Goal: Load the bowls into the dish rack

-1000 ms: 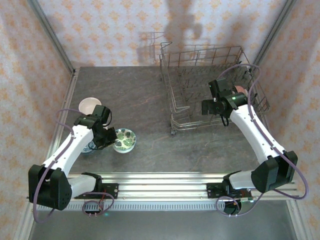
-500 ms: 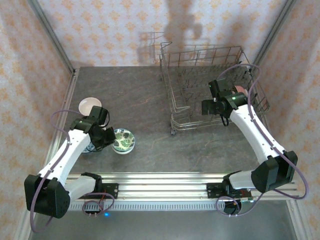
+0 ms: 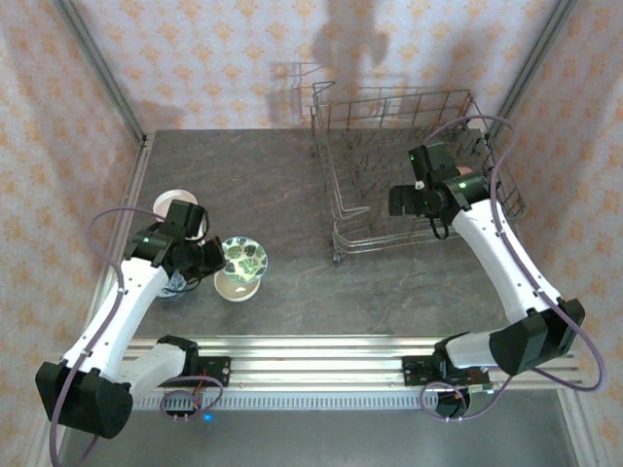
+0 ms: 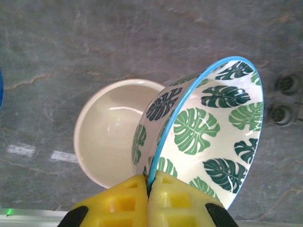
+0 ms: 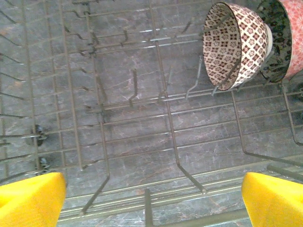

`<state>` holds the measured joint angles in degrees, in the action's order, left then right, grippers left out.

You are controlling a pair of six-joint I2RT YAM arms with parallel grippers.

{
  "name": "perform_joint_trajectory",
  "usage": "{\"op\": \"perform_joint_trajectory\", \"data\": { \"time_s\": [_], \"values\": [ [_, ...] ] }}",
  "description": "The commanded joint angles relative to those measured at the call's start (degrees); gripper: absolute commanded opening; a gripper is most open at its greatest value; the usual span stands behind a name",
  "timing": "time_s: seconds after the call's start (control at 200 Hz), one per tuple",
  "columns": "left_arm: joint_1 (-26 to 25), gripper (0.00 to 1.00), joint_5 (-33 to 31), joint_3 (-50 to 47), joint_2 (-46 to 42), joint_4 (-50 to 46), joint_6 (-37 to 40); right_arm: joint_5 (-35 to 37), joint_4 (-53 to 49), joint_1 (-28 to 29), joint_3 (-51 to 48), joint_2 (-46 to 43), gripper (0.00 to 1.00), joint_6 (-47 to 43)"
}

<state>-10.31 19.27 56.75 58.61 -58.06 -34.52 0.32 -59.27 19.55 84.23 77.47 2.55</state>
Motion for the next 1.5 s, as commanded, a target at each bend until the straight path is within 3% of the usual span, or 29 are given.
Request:
{"op": "perform_joint_trajectory", "data": {
  "time_s": [0.0, 0.19, 0.38, 0.601, 0.866, 1.166, 1.497],
  "values": [
    [-1.3, 0.00, 1.8, 5.1, -0.5, 2.4, -0.5, -3.5, -2.2, 0.8, 4.7, 1.0, 0.94, 0.1],
    [-4.3, 0.00, 2.2, 13.7, 4.5, 6.2, -0.7, -12.5, -4.9, 0.9, 15.6, 5.8, 0.91, -0.4],
    [-8.1, 0.00, 2.1, 21.7, 10.0, 11.4, -1.2, -29.7, -4.5, 1.5, 23.5, 10.2, 0.84, 2.4],
    [-12.2, 0.00, 2.3, 29.4, 16.6, 15.8, -0.6, -30.6, -5.9, 5.1, 29.6, 14.0, 0.79, 2.0],
    [-15.4, 0.00, 2.7, 37.0, 23.5, 17.6, 0.1, -32.1, -2.7, 9.1, 27.8, 14.1, 0.73, -0.3],
    [-17.2, 0.00, 2.9, 38.9, 24.2, 19.0, -0.2, -30.6, 1.6, 9.3, 21.7, 12.6, 0.65, 1.7],
    [-19.1, 0.00, 0.8, 38.8, 23.9, 18.8, -0.5, -31.2, 7.6, 9.3, 18.2, 11.0, 0.49, 5.6]
  ]
}}
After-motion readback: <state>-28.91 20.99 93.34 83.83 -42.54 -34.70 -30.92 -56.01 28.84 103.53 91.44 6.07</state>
